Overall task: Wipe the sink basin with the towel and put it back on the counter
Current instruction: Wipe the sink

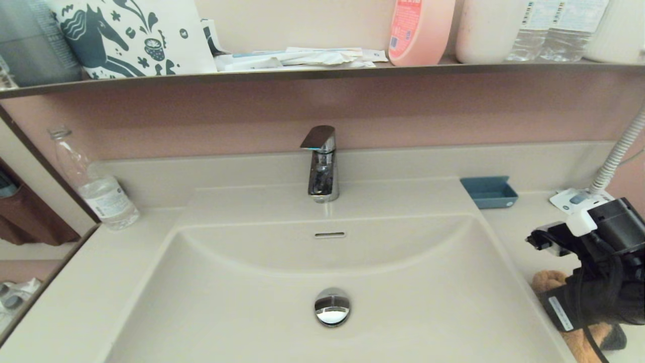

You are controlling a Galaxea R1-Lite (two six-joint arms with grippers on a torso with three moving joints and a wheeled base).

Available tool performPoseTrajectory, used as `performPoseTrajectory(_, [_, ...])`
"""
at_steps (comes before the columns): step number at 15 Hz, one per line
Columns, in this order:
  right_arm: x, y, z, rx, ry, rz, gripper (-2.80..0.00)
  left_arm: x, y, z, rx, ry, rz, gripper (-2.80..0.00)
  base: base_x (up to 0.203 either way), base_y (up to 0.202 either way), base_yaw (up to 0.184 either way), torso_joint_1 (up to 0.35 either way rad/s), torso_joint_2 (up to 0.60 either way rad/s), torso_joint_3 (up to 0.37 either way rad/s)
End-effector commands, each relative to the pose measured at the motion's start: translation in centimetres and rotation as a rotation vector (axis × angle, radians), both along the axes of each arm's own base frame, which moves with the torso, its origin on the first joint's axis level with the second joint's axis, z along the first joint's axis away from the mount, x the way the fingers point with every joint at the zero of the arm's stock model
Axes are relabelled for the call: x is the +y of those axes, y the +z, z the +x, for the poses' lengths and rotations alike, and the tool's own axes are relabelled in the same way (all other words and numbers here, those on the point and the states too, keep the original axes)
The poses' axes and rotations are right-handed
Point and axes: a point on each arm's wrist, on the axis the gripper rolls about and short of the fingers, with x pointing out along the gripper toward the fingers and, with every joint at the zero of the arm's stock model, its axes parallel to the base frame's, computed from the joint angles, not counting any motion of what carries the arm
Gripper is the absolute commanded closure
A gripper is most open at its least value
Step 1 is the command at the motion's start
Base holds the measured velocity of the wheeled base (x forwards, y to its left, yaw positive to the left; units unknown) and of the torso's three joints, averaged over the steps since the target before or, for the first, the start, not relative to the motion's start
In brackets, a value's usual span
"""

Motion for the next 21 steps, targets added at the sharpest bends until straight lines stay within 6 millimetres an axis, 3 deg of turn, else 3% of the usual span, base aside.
performPoseTrajectory(1, [-0.7, -0.4, 1.2, -0.026, -0.022, 0.016, 0.0, 0.0, 0.0, 0.0, 0.001, 0.0, 0.0, 0.0, 0.0, 0.0, 0.0, 0.0, 0.0, 0.0])
performPoseTrajectory(9, [-2.6, -2.9, 7.6, -0.209, -0.119, 0.181, 0.0, 0.0, 0.0, 0.0, 0.001, 0.002, 0.0, 0.0, 0.0, 0.0, 0.0, 0.0, 0.0, 0.0])
performPoseTrajectory(13, [-4.1, -1.7, 11.0, -0.346, -0.171, 0.194, 0.0, 0.0, 0.0, 0.0, 0.001, 0.001, -0.001, 0.0, 0.0, 0.0, 0.0, 0.0, 0.0, 0.0])
performPoseTrajectory(16, [-3.8, -1.2, 10.5, -0.337, -0.161, 0.186, 0.0, 0.0, 0.0, 0.0, 0.001, 0.001, -0.001, 0.0, 0.0, 0.0, 0.0, 0.0, 0.0, 0.0])
performPoseTrajectory(21, [-3.3, 0.8, 4.2, -0.049, -0.117, 0.112, 0.0, 0.0, 0.0, 0.0, 0.001, 0.0, 0.0, 0.0, 0.0, 0.0, 0.0, 0.0, 0.0, 0.0])
